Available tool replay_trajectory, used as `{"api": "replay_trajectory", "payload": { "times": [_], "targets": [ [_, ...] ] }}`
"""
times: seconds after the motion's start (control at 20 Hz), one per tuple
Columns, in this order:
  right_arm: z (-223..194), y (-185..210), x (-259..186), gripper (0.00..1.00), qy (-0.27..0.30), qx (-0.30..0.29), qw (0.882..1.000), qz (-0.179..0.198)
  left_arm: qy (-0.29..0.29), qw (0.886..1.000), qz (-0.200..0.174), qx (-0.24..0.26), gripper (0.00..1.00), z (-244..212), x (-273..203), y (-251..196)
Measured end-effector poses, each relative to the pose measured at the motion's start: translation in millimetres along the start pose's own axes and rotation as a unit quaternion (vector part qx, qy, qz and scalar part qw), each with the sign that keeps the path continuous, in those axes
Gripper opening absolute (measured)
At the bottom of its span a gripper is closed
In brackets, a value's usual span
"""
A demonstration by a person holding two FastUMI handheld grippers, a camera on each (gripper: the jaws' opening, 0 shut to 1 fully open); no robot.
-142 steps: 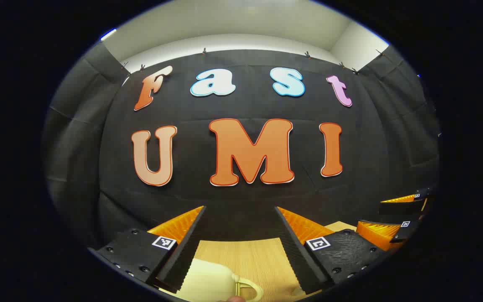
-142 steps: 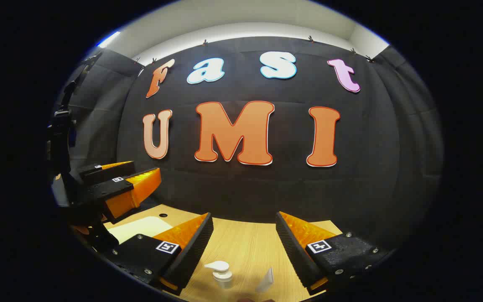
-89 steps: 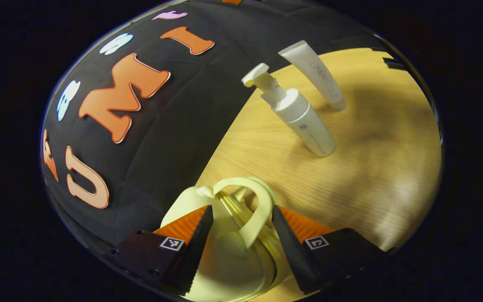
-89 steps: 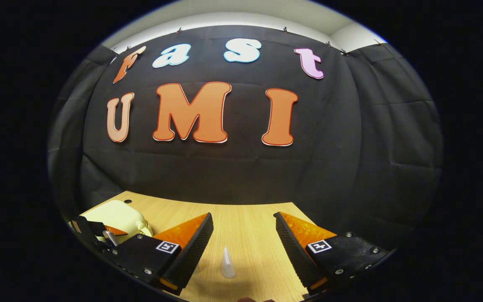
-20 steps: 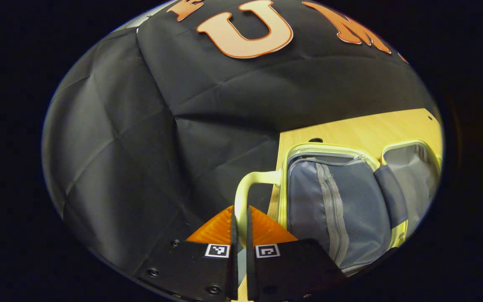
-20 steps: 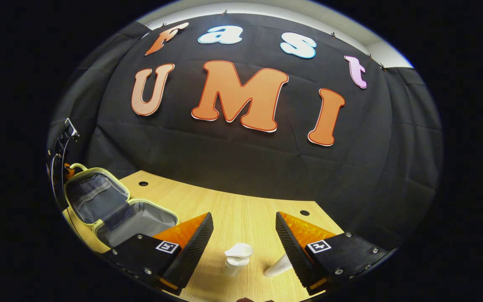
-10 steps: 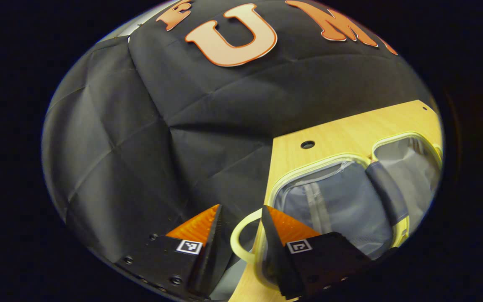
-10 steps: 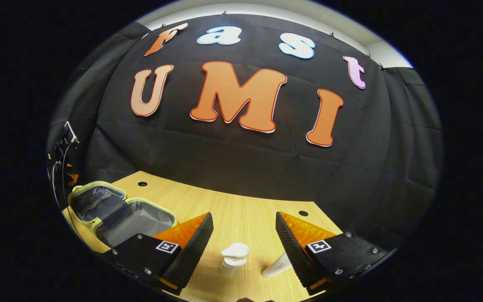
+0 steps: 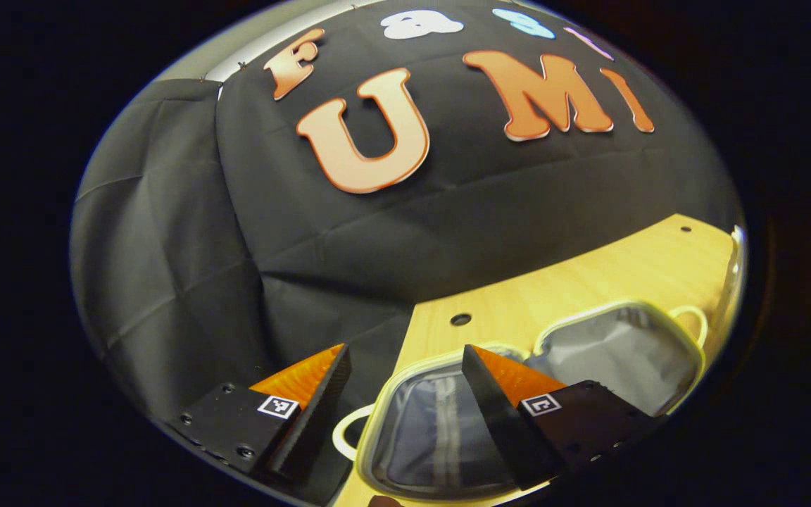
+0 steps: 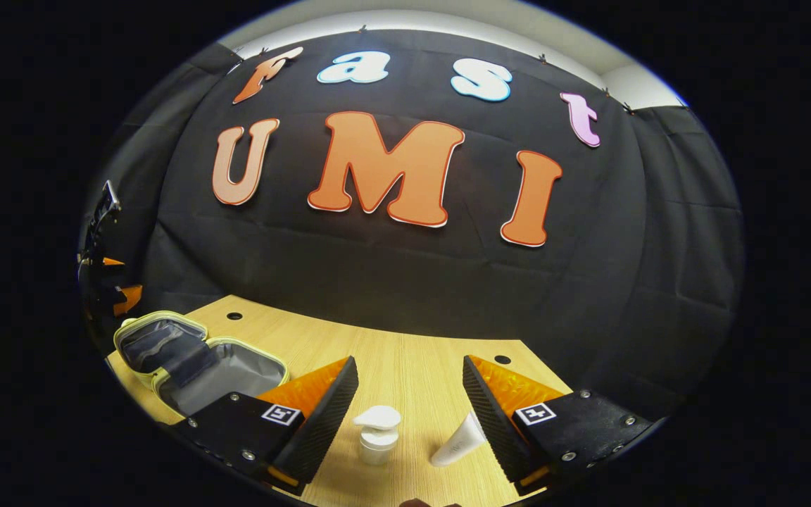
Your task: First open the suitcase, pack the skin care products into it, and then close the suitcase.
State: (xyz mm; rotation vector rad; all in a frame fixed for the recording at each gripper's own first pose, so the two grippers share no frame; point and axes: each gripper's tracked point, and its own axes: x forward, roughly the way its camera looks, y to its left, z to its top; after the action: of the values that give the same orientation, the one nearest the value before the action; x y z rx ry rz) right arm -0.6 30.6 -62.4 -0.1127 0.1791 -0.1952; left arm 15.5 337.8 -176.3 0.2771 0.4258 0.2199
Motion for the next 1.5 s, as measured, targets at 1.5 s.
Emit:
{"api": "replay_trajectory", "payload": {
  "times": [1.5],
  "targets": [
    [-71.9,-82.7,-6.2,0.95,0.053,0.009,0.998,0.016,-0.043,0.938,-0.345,-0.012,0.99,73.9,-124.8,-438.0]
  ]
}}
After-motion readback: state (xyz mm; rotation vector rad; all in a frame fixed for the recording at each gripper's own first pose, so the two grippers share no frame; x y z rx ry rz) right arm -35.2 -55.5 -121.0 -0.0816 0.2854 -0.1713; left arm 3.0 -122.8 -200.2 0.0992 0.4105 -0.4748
